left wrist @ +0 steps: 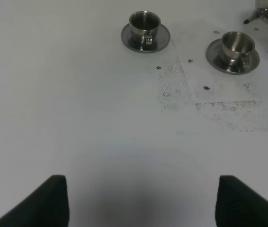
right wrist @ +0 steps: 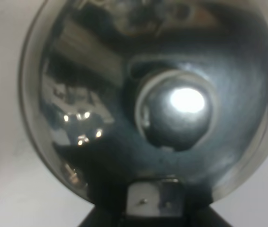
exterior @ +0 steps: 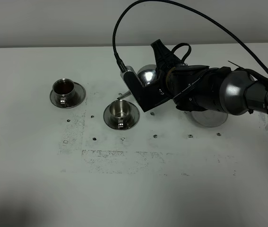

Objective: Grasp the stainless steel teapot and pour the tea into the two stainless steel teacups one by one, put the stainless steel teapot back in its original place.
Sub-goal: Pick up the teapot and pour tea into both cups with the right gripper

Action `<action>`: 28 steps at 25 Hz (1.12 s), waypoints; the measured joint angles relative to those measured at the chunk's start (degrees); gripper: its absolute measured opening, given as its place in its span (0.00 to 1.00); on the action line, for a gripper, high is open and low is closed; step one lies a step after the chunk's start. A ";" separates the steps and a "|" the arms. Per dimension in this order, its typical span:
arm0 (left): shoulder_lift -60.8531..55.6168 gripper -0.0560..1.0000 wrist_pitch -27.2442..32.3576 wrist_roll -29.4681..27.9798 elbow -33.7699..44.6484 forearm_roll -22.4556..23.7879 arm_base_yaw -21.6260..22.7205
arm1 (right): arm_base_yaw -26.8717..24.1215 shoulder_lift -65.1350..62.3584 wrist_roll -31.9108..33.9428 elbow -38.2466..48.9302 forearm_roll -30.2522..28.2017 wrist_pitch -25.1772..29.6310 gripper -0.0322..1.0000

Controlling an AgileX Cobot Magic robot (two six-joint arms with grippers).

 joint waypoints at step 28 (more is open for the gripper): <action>0.00 0.71 0.00 0.00 0.00 0.00 0.00 | 0.06 0.00 0.05 0.00 -6.34 -0.84 0.20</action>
